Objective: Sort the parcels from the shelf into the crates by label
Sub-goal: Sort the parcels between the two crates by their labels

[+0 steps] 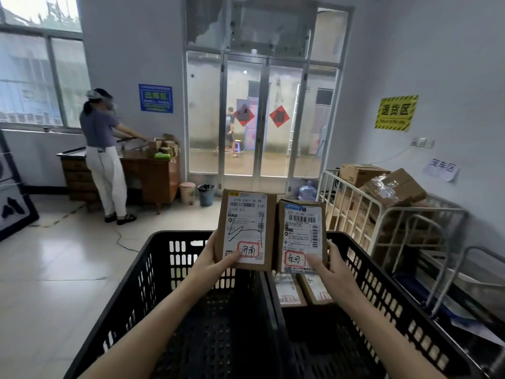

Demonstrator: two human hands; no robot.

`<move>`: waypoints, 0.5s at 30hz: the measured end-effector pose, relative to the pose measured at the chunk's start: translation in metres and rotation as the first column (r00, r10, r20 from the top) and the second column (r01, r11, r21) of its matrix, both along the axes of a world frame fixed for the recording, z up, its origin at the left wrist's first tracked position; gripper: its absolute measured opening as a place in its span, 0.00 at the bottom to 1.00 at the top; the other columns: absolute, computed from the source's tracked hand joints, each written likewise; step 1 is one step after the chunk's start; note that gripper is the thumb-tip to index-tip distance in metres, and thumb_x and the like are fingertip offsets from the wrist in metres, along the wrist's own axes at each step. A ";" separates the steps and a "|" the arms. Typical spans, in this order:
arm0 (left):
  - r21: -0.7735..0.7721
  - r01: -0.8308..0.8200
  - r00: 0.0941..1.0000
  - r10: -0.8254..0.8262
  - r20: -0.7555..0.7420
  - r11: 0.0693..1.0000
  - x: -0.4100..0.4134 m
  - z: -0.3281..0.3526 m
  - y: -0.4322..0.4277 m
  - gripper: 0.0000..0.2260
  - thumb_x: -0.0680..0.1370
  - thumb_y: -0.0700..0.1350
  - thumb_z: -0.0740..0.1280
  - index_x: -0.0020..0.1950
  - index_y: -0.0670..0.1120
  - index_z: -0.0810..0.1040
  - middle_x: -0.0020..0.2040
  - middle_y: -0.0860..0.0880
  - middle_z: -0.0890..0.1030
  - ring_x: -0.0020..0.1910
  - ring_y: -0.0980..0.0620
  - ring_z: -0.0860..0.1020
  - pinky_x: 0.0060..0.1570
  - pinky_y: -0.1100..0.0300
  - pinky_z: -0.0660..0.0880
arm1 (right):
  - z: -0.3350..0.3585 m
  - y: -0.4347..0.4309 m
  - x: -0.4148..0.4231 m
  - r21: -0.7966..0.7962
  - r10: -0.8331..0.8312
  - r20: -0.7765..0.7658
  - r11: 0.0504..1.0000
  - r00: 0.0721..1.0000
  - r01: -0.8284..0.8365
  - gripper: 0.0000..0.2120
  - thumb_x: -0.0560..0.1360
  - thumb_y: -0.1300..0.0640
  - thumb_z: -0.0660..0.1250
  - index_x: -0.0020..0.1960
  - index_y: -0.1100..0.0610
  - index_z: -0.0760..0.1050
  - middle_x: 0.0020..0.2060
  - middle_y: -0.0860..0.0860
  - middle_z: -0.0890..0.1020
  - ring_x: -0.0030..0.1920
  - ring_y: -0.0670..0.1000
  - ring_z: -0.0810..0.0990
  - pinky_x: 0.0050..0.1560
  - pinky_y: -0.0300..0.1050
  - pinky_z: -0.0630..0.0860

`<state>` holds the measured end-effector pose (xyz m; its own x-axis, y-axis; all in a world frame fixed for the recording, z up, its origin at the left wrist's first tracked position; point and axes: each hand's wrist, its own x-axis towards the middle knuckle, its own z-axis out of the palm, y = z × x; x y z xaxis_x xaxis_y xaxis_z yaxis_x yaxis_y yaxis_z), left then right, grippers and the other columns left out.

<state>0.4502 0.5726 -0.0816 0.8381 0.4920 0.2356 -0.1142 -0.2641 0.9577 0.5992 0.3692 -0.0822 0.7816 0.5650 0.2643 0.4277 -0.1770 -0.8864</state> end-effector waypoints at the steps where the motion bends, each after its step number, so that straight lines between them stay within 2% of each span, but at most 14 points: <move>1: -0.003 -0.009 1.000 0.009 -0.002 1.000 0.006 0.001 0.000 0.23 0.75 0.46 0.68 0.66 0.57 0.61 0.56 0.58 0.76 0.50 0.65 0.77 0.44 0.78 0.73 | 0.000 0.003 0.009 0.012 0.014 -0.006 1.000 1.000 -0.014 0.20 0.77 0.51 0.62 0.67 0.49 0.60 0.48 0.37 0.75 0.47 0.35 0.75 0.42 0.29 0.71; 4: -0.009 -0.037 0.999 0.037 -0.018 0.999 0.026 0.000 0.000 0.25 0.75 0.46 0.67 0.67 0.58 0.59 0.56 0.59 0.75 0.50 0.66 0.75 0.45 0.76 0.73 | 0.001 0.010 0.035 0.026 0.046 -0.024 0.999 0.999 -0.046 0.24 0.77 0.49 0.61 0.70 0.50 0.59 0.51 0.38 0.75 0.53 0.41 0.76 0.54 0.40 0.72; 6: -0.030 -0.057 0.998 0.056 -0.030 0.998 0.039 0.001 -0.002 0.26 0.74 0.48 0.69 0.65 0.62 0.57 0.54 0.61 0.74 0.51 0.67 0.73 0.49 0.73 0.69 | 0.000 0.013 0.052 0.029 0.067 -0.046 0.997 0.997 -0.066 0.23 0.77 0.48 0.61 0.70 0.49 0.59 0.51 0.36 0.74 0.56 0.44 0.76 0.58 0.45 0.72; 8: -0.032 -0.071 0.996 0.070 -0.050 0.997 0.052 0.000 -0.002 0.28 0.71 0.52 0.69 0.64 0.63 0.56 0.54 0.62 0.73 0.51 0.68 0.72 0.52 0.72 0.68 | -0.002 0.015 0.068 0.039 0.091 -0.060 0.995 0.994 -0.089 0.22 0.77 0.49 0.61 0.69 0.49 0.60 0.50 0.35 0.74 0.53 0.39 0.75 0.53 0.39 0.71; 11: -0.026 -0.087 0.994 0.085 -0.068 0.996 0.068 -0.001 -0.002 0.31 0.68 0.54 0.67 0.65 0.64 0.55 0.54 0.63 0.73 0.50 0.69 0.72 0.45 0.75 0.69 | -0.005 0.021 0.090 0.038 0.123 -0.091 0.992 0.988 -0.120 0.22 0.77 0.50 0.61 0.69 0.50 0.59 0.49 0.36 0.73 0.49 0.36 0.74 0.45 0.33 0.69; 13: -0.028 -0.108 0.991 0.106 -0.078 0.994 0.077 -0.004 0.002 0.33 0.66 0.56 0.67 0.66 0.64 0.54 0.54 0.63 0.73 0.51 0.69 0.72 0.49 0.73 0.68 | -0.007 0.028 0.101 0.028 0.145 -0.096 0.989 0.985 -0.143 0.22 0.78 0.51 0.61 0.69 0.49 0.59 0.50 0.36 0.74 0.48 0.36 0.74 0.45 0.33 0.70; 15: -0.026 -0.128 0.988 0.125 -0.093 0.991 0.083 -0.008 0.008 0.38 0.63 0.59 0.69 0.68 0.63 0.53 0.55 0.63 0.73 0.53 0.67 0.72 0.56 0.66 0.67 | -0.011 0.035 0.109 0.024 0.173 -0.107 0.985 0.979 -0.171 0.21 0.78 0.50 0.60 0.68 0.43 0.58 0.52 0.35 0.74 0.48 0.34 0.73 0.49 0.36 0.70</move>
<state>0.5336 0.5802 -0.0896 0.7858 0.6016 0.1435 0.0065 -0.2401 0.9707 0.7084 0.4045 -0.0929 0.6975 0.6901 0.1931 0.3522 -0.0956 -0.9310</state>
